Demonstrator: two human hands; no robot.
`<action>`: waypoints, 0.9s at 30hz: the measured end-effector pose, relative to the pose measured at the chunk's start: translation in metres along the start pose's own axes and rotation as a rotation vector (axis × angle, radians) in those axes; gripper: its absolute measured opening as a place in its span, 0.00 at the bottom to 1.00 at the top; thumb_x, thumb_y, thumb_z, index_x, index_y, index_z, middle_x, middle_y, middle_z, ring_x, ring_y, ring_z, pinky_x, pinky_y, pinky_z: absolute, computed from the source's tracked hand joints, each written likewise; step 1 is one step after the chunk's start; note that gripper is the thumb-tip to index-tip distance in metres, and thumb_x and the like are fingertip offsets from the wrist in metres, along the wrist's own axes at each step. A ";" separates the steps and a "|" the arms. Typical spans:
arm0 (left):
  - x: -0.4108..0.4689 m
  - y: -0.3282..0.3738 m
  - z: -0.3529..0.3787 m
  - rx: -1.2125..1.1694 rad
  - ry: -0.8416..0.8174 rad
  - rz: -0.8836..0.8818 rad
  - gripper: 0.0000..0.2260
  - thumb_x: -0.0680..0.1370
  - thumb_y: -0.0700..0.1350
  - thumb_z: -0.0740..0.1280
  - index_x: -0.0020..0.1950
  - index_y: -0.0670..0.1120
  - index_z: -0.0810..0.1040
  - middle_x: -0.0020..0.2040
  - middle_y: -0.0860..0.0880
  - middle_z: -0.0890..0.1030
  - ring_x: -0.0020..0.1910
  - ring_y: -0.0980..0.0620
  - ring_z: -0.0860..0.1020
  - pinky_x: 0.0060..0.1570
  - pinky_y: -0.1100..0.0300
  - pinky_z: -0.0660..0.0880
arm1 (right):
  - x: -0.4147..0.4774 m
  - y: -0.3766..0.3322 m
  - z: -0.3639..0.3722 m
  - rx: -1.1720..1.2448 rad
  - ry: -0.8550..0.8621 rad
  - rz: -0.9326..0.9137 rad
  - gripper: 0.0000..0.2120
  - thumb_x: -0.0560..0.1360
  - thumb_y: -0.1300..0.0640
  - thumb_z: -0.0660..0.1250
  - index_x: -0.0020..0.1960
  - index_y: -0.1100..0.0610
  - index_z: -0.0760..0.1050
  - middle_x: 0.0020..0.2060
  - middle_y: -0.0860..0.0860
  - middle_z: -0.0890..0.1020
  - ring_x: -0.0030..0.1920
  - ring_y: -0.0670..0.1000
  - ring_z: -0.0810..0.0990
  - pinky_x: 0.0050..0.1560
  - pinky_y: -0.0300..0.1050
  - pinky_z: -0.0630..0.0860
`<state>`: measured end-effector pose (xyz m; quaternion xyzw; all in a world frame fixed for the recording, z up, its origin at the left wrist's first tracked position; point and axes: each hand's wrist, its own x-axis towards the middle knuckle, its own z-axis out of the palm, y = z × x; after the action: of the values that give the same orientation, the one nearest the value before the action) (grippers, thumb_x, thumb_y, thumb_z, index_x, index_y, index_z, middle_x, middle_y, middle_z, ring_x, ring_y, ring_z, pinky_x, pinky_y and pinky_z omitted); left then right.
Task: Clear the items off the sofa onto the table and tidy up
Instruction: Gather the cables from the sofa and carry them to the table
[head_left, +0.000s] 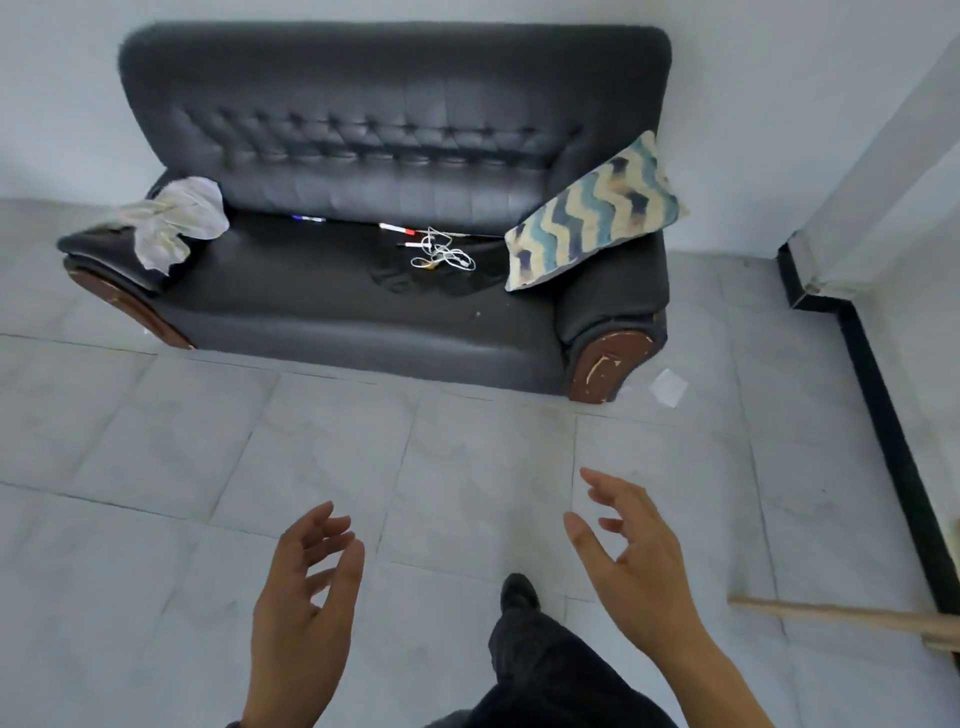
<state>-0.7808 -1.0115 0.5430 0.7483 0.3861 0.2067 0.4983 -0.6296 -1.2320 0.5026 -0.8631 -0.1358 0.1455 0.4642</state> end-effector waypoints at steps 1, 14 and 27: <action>0.022 0.009 -0.002 -0.001 0.025 0.007 0.17 0.77 0.41 0.68 0.58 0.61 0.72 0.53 0.64 0.79 0.52 0.67 0.78 0.45 0.75 0.74 | 0.027 -0.013 0.002 -0.008 -0.018 -0.017 0.18 0.77 0.46 0.67 0.61 0.31 0.64 0.57 0.30 0.70 0.56 0.36 0.74 0.55 0.30 0.71; 0.304 -0.007 0.015 -0.068 0.159 -0.152 0.16 0.76 0.40 0.68 0.58 0.58 0.74 0.52 0.62 0.80 0.51 0.64 0.79 0.47 0.71 0.76 | 0.316 -0.105 0.109 -0.088 -0.119 -0.005 0.19 0.76 0.49 0.68 0.62 0.36 0.65 0.58 0.36 0.73 0.57 0.38 0.75 0.57 0.34 0.73; 0.670 0.061 0.037 0.045 -0.163 -0.001 0.15 0.78 0.40 0.66 0.61 0.54 0.71 0.52 0.62 0.79 0.54 0.66 0.76 0.47 0.69 0.71 | 0.567 -0.207 0.190 0.026 0.111 0.119 0.20 0.75 0.54 0.71 0.65 0.44 0.73 0.58 0.37 0.76 0.58 0.38 0.75 0.54 0.39 0.76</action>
<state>-0.3199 -0.5205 0.5322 0.7735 0.3493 0.1363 0.5111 -0.2000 -0.7674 0.5060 -0.8702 -0.0563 0.1268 0.4727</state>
